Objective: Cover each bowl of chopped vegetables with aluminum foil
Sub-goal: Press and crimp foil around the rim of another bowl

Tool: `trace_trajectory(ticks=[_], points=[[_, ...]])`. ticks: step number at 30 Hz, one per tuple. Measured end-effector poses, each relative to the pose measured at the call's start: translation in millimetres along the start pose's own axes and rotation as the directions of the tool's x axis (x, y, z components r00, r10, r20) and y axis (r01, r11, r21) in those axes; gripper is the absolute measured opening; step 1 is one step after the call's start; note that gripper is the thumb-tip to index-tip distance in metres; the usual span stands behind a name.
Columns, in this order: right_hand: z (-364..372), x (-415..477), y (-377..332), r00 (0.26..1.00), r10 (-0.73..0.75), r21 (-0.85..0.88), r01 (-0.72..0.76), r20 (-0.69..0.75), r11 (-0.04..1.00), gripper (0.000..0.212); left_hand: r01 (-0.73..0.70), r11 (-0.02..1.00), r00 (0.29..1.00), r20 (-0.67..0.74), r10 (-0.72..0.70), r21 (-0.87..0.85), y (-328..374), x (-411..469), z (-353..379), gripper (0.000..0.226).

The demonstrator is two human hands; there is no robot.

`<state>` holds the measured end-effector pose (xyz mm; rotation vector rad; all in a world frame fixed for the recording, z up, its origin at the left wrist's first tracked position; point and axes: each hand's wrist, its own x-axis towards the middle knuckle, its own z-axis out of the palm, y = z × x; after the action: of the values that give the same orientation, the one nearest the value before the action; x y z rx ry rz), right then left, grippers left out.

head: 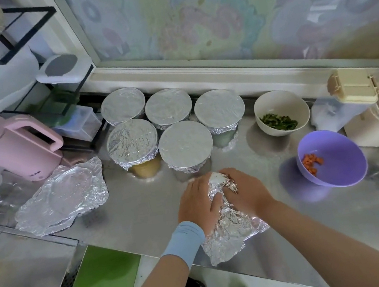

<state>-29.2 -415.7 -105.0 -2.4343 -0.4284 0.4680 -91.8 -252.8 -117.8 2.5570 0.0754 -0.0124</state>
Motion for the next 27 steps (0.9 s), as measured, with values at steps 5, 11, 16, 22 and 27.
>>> trace_trajectory(ticks=[5, 11, 16, 22, 27], points=[[0.4, -0.9, 3.5, 0.992, 0.126, 0.247, -0.125, 0.013, 0.961, 0.029, 0.187, 0.914, 0.981, 0.015, -0.195, -0.36, -0.5, 0.3, -5.2, 0.042], [3.3, 1.6, 11.2, 0.986, 0.165, 0.325, -0.167, 0.034, 0.931, 0.02, 0.38, 0.746, 0.922, 0.153, -0.357, -0.548, 4.7, 7.5, -15.1, 0.023], [8.3, -3.4, 7.4, 0.987, -0.086, -0.137, 0.068, -0.133, 0.988, 0.046, 0.213, 0.892, 0.967, -0.043, -0.25, -0.398, -10.6, 0.7, -13.8, 0.035], [16.8, -9.9, -1.8, 0.974, -0.217, -0.212, 0.2, -0.06, 0.957, 0.043, 0.241, 0.845, 0.948, -0.07, -0.309, -0.477, -3.1, -32.8, -4.5, 0.033], [21.5, -9.7, -5.0, 0.984, -0.145, -0.224, 0.12, -0.099, 0.967, 0.048, 0.369, 0.578, 0.884, 0.084, -0.459, -0.728, -3.3, -17.3, 2.0, 0.031]])
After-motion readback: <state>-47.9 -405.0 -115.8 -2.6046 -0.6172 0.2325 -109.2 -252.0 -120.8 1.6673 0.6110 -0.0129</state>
